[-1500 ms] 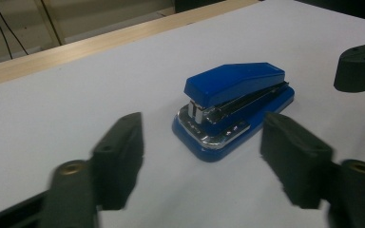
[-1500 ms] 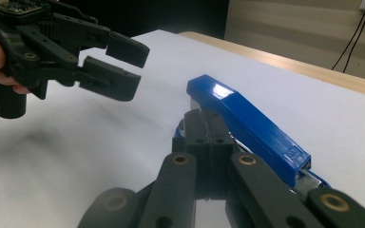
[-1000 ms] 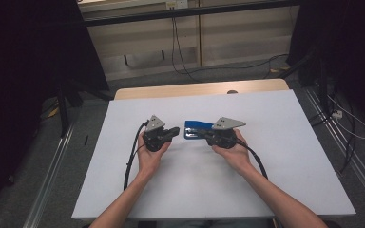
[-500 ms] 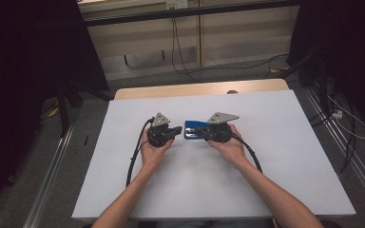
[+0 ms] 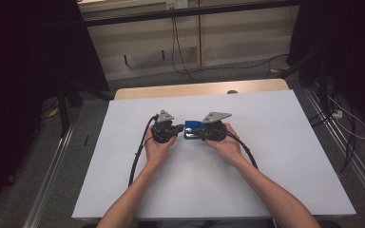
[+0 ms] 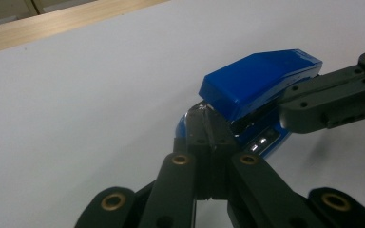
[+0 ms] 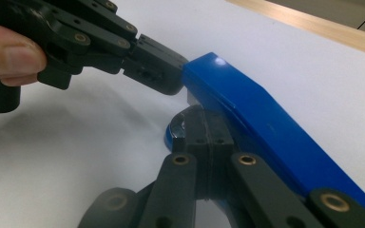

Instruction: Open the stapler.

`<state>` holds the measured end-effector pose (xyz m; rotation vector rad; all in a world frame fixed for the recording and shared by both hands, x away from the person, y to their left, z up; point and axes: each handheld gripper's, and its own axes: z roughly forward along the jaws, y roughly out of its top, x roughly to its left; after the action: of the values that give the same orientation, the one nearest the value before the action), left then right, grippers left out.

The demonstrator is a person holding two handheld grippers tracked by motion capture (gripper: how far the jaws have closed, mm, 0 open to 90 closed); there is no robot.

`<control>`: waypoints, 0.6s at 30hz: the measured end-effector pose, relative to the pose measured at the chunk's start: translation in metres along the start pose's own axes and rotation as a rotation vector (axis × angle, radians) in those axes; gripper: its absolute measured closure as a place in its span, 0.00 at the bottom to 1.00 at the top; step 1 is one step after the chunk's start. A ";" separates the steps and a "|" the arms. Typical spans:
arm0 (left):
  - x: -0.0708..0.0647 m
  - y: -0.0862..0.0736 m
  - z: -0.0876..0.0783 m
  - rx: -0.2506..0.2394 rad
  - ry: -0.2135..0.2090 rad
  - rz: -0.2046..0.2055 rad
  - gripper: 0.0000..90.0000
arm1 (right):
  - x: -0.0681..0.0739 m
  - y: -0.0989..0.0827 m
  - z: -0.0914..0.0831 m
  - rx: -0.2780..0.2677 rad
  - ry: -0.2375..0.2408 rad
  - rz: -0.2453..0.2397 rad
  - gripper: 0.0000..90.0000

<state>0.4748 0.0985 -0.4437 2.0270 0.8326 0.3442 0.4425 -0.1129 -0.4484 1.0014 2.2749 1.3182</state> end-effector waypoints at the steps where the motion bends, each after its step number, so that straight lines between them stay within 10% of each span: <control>1: 0.000 0.000 0.000 0.000 0.000 -0.002 1.00 | 0.000 0.000 0.001 0.011 -0.004 -0.002 1.00; 18: 0.000 -0.002 0.006 -0.001 0.008 0.004 1.00 | 0.004 -0.001 0.011 0.060 -0.012 0.009 1.00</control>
<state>0.4771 0.0950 -0.4489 2.0275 0.8330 0.3550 0.4460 -0.1033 -0.4550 1.0382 2.3158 1.2510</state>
